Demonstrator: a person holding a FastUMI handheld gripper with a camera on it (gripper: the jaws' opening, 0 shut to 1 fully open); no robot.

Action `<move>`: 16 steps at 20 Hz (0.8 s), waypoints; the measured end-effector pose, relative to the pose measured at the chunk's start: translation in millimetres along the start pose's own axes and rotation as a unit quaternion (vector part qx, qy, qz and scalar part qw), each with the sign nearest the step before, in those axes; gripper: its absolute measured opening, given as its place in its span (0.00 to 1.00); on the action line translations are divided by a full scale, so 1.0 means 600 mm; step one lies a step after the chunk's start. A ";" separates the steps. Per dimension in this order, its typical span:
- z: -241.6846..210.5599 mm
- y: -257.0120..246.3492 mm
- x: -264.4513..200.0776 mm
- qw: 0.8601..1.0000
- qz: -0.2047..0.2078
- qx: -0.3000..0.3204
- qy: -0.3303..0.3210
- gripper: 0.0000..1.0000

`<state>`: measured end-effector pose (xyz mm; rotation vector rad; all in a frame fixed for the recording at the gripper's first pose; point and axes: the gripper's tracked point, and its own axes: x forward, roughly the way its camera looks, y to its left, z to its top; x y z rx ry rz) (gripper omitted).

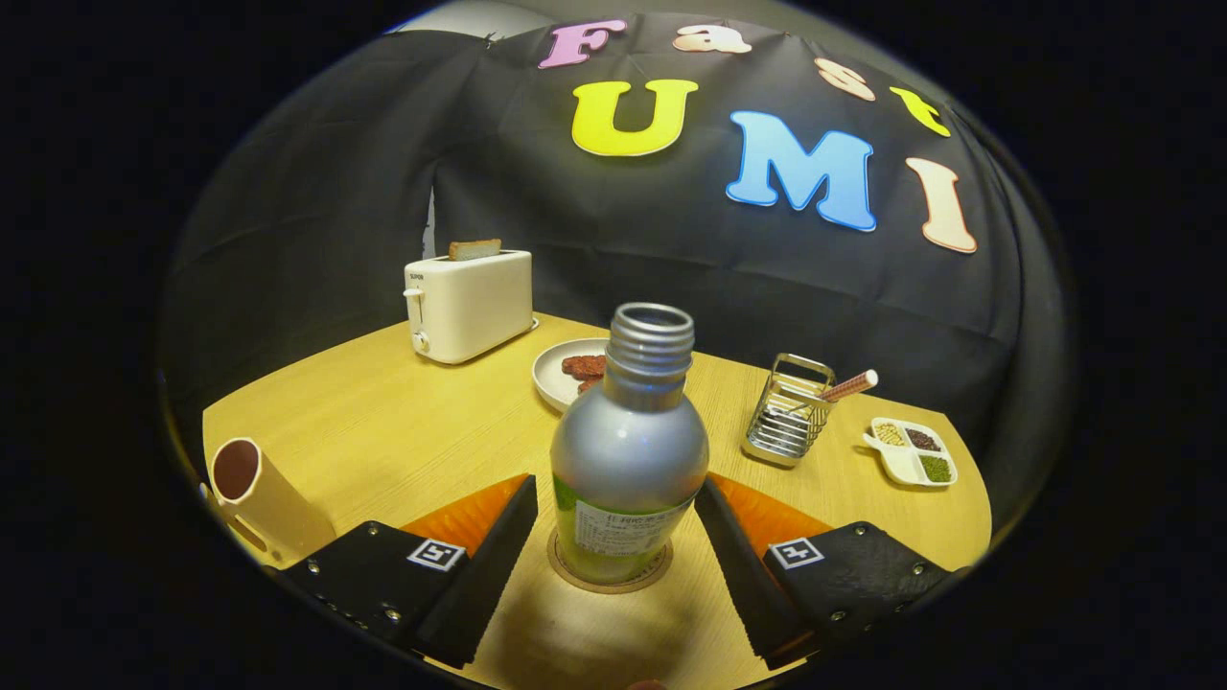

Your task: Take the bottle from table, then pour the juice into the cup, finally place the bottle on the coaster

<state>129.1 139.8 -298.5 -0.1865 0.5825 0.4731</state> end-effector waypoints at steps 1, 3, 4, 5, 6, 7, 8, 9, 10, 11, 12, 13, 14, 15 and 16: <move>0.010 0.003 -0.019 1.000 -0.002 -0.003 -0.007 1.00; 0.036 0.008 -0.063 1.000 -0.008 -0.001 -0.026 1.00; 0.050 0.011 -0.084 0.999 -0.011 0.003 -0.037 1.00; 0.063 0.016 -0.107 0.999 -0.012 0.003 -0.047 0.99; 0.075 0.016 -0.128 0.998 -0.020 0.001 -0.055 0.99; 0.087 0.014 -0.149 0.998 -0.027 0.001 -0.065 0.98; 0.099 0.014 -0.169 0.997 -0.034 0.003 -0.074 0.98; 0.108 0.013 -0.189 0.996 -0.042 0.006 -0.082 0.98; 0.114 0.010 -0.206 0.995 -0.052 0.009 -0.087 0.98; 0.119 0.006 -0.224 0.994 -0.061 0.015 -0.089 0.98; 0.126 0.006 -0.241 0.993 -0.068 0.024 -0.093 0.98; 0.132 0.003 -0.259 0.992 -0.077 0.032 -0.100 0.98; 0.140 -0.001 -0.275 0.990 -0.085 0.038 -0.107 0.98; 0.143 -0.002 -0.291 0.989 -0.094 0.043 -0.111 0.98; 0.146 -0.001 -0.306 0.988 -0.099 0.047 -0.112 0.98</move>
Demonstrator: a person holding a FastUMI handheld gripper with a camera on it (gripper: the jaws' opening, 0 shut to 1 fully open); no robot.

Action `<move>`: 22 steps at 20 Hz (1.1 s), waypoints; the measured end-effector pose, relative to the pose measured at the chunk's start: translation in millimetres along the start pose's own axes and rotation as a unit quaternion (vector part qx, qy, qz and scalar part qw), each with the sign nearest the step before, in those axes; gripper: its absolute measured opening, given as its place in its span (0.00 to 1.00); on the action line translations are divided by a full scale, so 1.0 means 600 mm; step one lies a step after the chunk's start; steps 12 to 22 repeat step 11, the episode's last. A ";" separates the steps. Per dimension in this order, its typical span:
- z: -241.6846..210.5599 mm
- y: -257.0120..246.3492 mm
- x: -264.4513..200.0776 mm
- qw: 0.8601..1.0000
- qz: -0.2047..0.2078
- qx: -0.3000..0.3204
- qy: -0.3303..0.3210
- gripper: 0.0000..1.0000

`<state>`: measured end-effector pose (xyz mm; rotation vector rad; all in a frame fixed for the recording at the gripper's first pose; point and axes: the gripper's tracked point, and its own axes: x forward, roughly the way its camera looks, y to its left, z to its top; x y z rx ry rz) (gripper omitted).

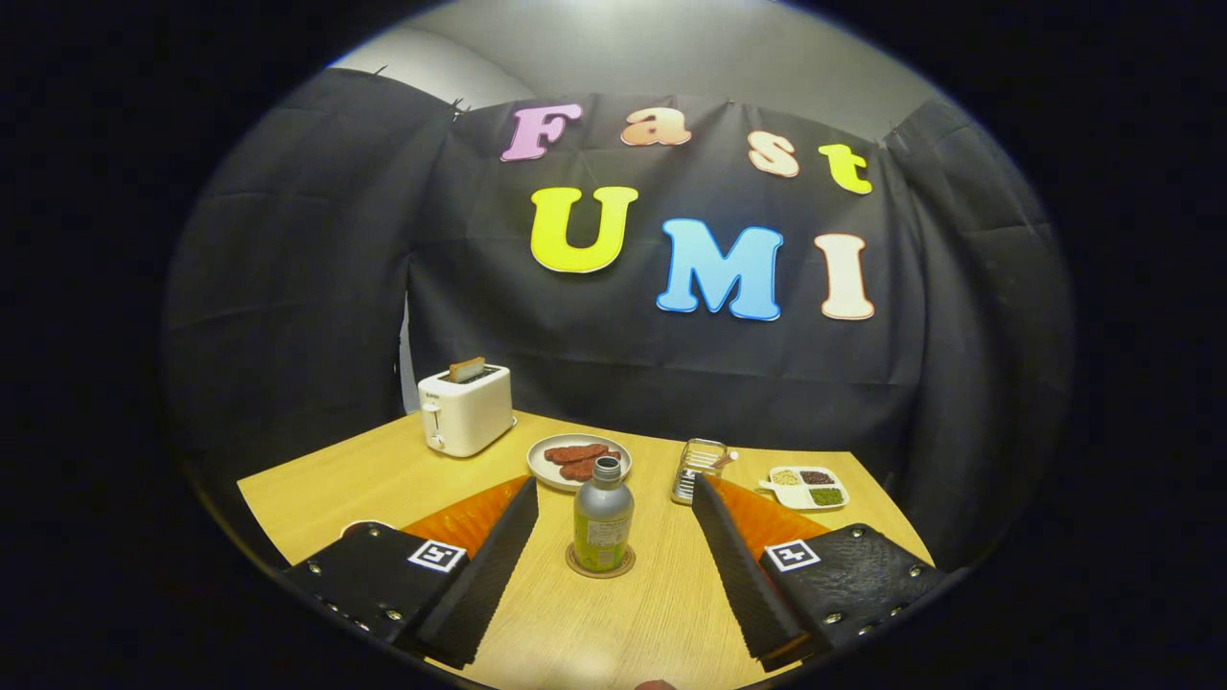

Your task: Take the bottle from table, then pour the juice into the cup, finally place the bottle on the coaster

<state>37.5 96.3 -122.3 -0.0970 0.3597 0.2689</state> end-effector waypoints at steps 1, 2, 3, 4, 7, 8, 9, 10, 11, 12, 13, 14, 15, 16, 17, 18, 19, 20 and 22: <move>0.006 -0.001 -0.015 1.000 -0.005 0.004 -0.003 0.98; 0.014 -0.004 -0.027 1.000 -0.012 0.009 -0.008 0.98; 0.020 -0.008 -0.038 1.000 -0.018 0.014 -0.012 0.98; 0.027 -0.013 -0.049 0.999 -0.026 0.020 -0.019 0.98; 0.042 -0.021 -0.075 0.998 -0.041 0.030 -0.033 0.98; 0.045 -0.023 -0.079 0.998 -0.046 0.030 -0.036 0.98; 0.045 -0.025 -0.083 0.998 -0.050 0.030 -0.038 0.98; 0.045 -0.027 -0.087 0.997 -0.053 0.029 -0.038 0.98; 0.045 -0.028 -0.094 0.997 -0.057 0.029 -0.042 0.98; 0.045 -0.028 -0.094 0.997 -0.057 0.029 -0.042 0.98; 0.045 -0.028 -0.094 0.997 -0.057 0.029 -0.042 0.98; 0.045 -0.028 -0.094 0.997 -0.057 0.029 -0.042 0.98; 0.045 -0.028 -0.094 0.997 -0.057 0.029 -0.042 0.98; 0.045 -0.028 -0.094 0.997 -0.057 0.029 -0.042 0.98; 0.045 -0.028 -0.094 0.997 -0.057 0.029 -0.042 0.98; 0.045 -0.028 -0.094 0.997 -0.057 0.029 -0.042 0.98; 0.045 -0.028 -0.094 0.997 -0.057 0.029 -0.042 0.98; 0.045 -0.028 -0.094 0.997 -0.057 0.029 -0.042 0.98; 0.045 -0.028 -0.094 0.997 -0.057 0.029 -0.042 0.98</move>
